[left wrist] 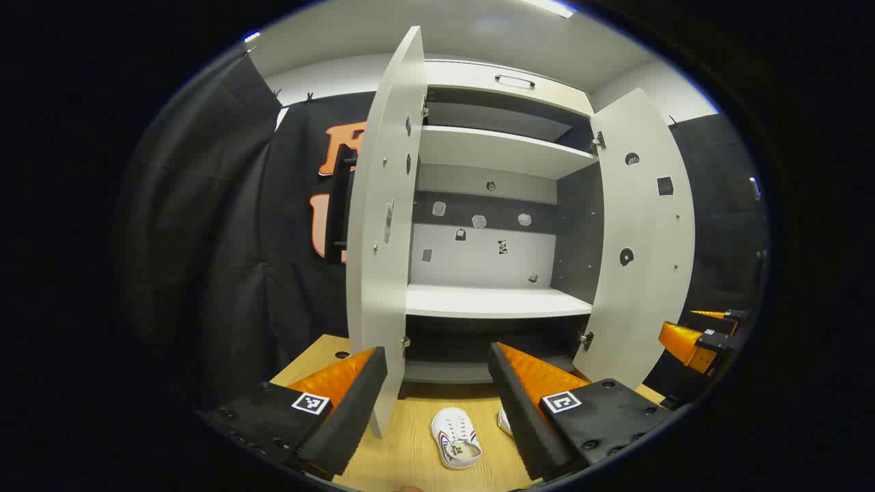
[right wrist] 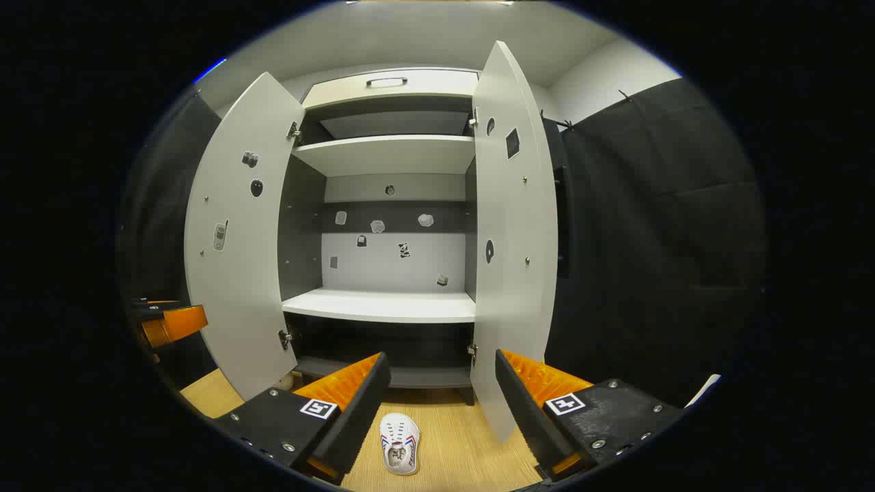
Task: Grab one shoe with the right hand and put it into the shoe cabinet, grab the other shoe with the left hand and put it into the shoe cabinet; then close the right door with the right hand and the left door with the left hand.
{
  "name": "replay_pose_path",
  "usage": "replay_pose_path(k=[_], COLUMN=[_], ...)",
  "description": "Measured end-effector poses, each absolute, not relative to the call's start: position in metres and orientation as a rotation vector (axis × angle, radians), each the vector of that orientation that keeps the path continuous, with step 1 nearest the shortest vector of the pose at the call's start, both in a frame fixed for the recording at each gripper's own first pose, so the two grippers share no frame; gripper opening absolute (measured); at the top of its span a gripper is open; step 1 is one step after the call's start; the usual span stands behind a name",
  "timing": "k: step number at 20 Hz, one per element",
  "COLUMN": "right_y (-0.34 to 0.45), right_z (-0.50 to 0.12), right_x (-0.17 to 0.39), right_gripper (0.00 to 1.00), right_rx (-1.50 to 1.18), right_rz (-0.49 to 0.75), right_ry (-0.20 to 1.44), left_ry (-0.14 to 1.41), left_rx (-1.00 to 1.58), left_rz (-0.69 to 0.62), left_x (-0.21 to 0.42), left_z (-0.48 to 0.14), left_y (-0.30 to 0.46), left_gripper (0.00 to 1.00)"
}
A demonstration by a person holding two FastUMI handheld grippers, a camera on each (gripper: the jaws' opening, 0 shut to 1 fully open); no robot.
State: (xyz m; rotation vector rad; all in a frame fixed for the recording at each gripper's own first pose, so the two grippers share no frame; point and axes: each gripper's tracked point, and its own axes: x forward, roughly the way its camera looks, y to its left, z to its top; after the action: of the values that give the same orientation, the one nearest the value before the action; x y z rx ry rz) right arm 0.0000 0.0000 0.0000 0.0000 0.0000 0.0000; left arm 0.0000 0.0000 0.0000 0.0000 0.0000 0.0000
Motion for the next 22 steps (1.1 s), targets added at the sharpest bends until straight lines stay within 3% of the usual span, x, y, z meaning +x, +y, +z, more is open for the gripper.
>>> replay_pose_path(k=[3,4,10,22], right_y=[0.004,0.002,-0.007,0.003], right_z=[0.012,0.015,0.021,0.014], right_x=[0.001,0.000,-0.003,0.003], right_gripper=[0.99,0.95,0.95,0.95], right_rx=[-0.001,-0.009,0.015,-0.067], right_rz=[0.010,0.008,-0.016,0.009], right_ry=[-0.027,-0.042,-0.057,-0.077], left_ry=[-0.027,-0.027,-0.022,-0.036], left_rx=[0.015,0.021,0.018,0.016], left_rz=[0.021,0.023,-0.034,0.010], left_x=[0.006,0.009,0.007,-0.007], left_z=[0.011,0.012,0.011,0.016], left_y=[0.011,0.009,-0.012,0.001], left_gripper=[0.97,0.97,0.97,0.97])
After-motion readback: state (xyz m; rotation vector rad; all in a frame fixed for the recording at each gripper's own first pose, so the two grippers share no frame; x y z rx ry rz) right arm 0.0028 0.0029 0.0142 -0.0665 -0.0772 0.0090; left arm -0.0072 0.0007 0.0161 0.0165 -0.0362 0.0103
